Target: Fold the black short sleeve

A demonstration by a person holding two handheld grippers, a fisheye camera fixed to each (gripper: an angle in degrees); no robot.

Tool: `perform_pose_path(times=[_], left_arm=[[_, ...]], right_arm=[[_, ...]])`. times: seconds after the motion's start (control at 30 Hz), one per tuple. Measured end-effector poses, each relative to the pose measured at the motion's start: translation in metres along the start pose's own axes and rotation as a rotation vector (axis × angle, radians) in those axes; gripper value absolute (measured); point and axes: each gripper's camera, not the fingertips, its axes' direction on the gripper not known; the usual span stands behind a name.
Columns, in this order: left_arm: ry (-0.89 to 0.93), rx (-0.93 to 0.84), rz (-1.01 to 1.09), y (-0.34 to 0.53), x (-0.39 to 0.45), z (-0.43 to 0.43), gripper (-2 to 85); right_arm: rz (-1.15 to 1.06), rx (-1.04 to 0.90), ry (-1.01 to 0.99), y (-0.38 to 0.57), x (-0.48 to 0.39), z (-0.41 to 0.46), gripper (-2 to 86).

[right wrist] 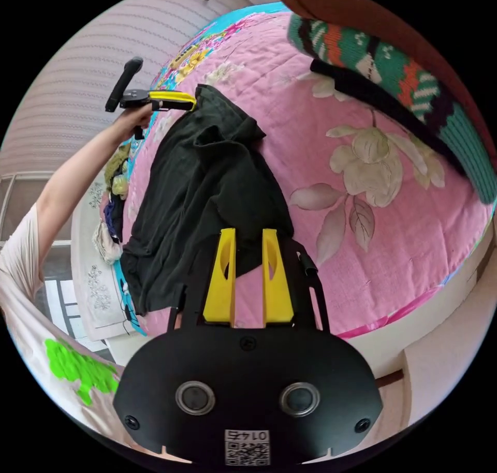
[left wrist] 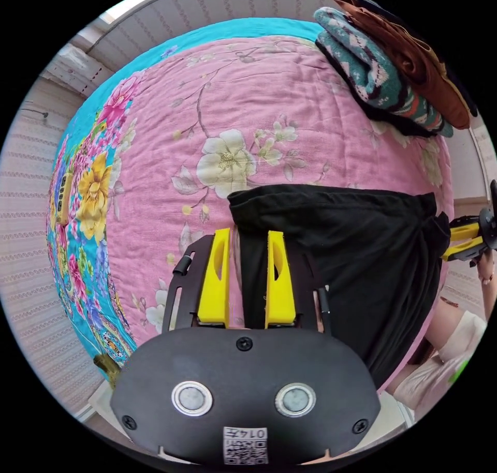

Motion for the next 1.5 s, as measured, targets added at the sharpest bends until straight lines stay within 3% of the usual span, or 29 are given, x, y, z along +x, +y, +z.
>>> perform_pose_path(times=[0.3, 0.7, 0.8, 0.87, 1.07, 1.5], left_arm=[[0.084, -0.017, -0.023, -0.006, -0.028, -0.021, 17.4], [0.096, -0.044, -0.058, -0.002, -0.025, -0.012, 16.0], [0.114, -0.021, -0.062, 0.007, -0.027, -0.019, 12.6], [0.179, 0.010, -0.002, 0.013, -0.023, -0.030, 4.7], [0.067, -0.032, 0.080, 0.026, -0.004, -0.050, 1.9], [-0.006, 0.057, 0.069, 0.124, 0.005, -0.140, -0.6]], right_arm=[[-0.022, 0.053, 0.107, 0.014, -0.038, -0.031, 15.4], [0.024, 0.042, 0.138, 0.034, -0.049, -0.026, 13.6], [0.022, 0.046, 0.134, 0.041, -0.052, -0.030, 11.8], [0.007, 0.041, 0.115, 0.044, -0.055, -0.032, 9.2], [-0.023, 0.047, 0.084, 0.056, -0.069, -0.038, 2.7], [-0.105, 0.162, 0.036, 0.099, -0.114, -0.094, 1.6]])
